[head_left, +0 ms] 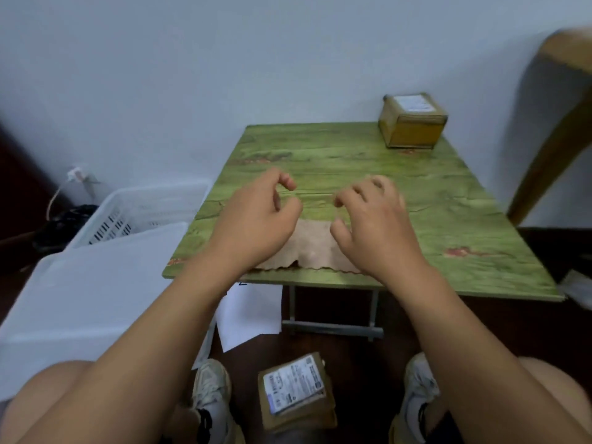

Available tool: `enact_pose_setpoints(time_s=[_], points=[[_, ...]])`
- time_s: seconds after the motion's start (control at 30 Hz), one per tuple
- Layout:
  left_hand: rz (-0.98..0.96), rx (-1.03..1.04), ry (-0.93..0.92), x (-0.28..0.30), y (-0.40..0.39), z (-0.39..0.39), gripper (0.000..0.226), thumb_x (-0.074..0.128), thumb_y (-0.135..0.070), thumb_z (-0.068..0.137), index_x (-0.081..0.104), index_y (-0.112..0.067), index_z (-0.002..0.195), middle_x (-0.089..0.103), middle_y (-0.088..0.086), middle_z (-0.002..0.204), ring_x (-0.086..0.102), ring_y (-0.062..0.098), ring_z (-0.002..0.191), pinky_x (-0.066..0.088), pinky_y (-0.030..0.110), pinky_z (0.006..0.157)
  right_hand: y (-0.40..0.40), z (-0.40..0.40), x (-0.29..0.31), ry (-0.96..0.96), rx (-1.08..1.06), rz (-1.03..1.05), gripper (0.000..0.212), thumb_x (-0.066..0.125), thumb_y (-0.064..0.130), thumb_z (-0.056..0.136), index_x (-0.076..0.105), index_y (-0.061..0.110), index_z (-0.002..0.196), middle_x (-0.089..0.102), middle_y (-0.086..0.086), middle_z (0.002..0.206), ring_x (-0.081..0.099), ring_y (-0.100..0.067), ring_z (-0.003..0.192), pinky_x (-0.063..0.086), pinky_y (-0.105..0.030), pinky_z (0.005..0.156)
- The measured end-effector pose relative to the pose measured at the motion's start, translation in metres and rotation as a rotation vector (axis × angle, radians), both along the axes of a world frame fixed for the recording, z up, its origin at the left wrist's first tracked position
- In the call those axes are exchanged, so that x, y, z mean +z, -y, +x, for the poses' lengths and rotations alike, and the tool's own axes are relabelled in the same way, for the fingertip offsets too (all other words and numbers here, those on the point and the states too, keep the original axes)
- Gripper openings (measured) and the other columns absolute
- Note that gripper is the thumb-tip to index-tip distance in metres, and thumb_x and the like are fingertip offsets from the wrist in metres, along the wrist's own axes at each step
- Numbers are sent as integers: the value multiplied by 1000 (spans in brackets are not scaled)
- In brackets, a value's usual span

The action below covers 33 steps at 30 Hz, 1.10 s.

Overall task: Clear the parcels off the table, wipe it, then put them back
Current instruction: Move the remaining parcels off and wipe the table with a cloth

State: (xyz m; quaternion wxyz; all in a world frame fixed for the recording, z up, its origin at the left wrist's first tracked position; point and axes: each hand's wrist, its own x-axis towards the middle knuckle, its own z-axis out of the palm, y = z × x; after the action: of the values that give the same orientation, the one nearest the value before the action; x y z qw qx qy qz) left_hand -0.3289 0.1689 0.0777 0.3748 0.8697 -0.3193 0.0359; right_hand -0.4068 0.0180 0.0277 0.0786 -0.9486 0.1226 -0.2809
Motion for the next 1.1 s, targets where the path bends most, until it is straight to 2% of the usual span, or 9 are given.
enact_pose_setpoints(time_s=[0.1, 0.17, 0.23, 0.3, 0.37, 0.5, 0.67, 0.87, 1.1], points=[[3, -88, 34, 2, 39, 4, 35, 54, -25, 86, 51, -27, 121, 51, -4, 91, 49, 12, 75, 40, 31, 70, 35, -7, 3, -129, -133, 104, 45, 57, 31, 89, 50, 23, 133, 38, -9, 148, 9, -35, 146, 18, -55, 113], [41, -121, 31, 1, 68, 7, 48, 54, -29, 87, 43, -27, 133, 46, -2, 110, 50, 14, 82, 42, 32, 78, 56, -11, 4, -195, -200, 155, 56, 53, 38, 93, 35, 28, 145, 19, -5, 159, -8, -30, 149, 7, -53, 117], [67, -160, -6, -1, 96, 10, 54, 54, -30, 88, 36, -28, 139, 40, 0, 123, 54, 16, 88, 46, 35, 87, 74, -14, 2, -218, -249, 240, 61, 51, 42, 94, 27, 30, 149, 11, -2, 162, -12, -28, 149, 5, -53, 117], [71, -213, -40, -3, 124, 15, 57, 53, -30, 89, 32, -28, 142, 34, 3, 131, 55, 20, 102, 45, 37, 96, 89, -17, -2, -218, -296, 320, 64, 50, 43, 94, 23, 31, 151, 9, -1, 163, -12, -28, 149, 5, -54, 118], [93, -237, -51, -6, 155, 23, 60, 54, -29, 89, 29, -27, 144, 30, 5, 138, 47, 23, 119, 37, 32, 101, 104, -16, -7, -231, -334, 354, 66, 49, 45, 94, 19, 32, 152, 6, 0, 163, -14, -27, 149, 3, -54, 118], [143, -235, -22, -14, 216, 44, 64, 55, -30, 89, 28, -25, 147, 27, 6, 144, 36, 28, 132, 29, 37, 109, 131, -12, -9, -275, -380, 380, 71, 49, 47, 94, 12, 34, 153, -1, 3, 164, -17, -27, 148, -2, -54, 117], [263, -286, 9, -35, 290, 81, 73, 55, -35, 89, 21, -23, 152, 16, 7, 156, 22, 33, 142, 24, 43, 116, 172, 7, -6, -301, -402, 456, 73, 47, 48, 94, 6, 37, 154, -7, 8, 163, -20, -26, 147, -3, -55, 117], [342, -237, 85, -44, 362, 120, 72, 51, -41, 90, 17, -31, 153, 2, 10, 160, 11, 38, 143, 18, 47, 116, 216, 33, -2, -221, -388, 630, 76, 50, 52, 93, 7, 37, 154, -2, 6, 164, -13, -23, 149, 2, -52, 120], [399, -135, 200, -48, 419, 140, 77, 48, -63, 87, 13, -39, 151, -10, 9, 161, -7, 40, 146, 8, 64, 113, 241, 38, -2, 33, -366, 922, 73, 58, 43, 91, 21, 31, 153, 18, 6, 160, 18, -16, 146, 22, -45, 118]])
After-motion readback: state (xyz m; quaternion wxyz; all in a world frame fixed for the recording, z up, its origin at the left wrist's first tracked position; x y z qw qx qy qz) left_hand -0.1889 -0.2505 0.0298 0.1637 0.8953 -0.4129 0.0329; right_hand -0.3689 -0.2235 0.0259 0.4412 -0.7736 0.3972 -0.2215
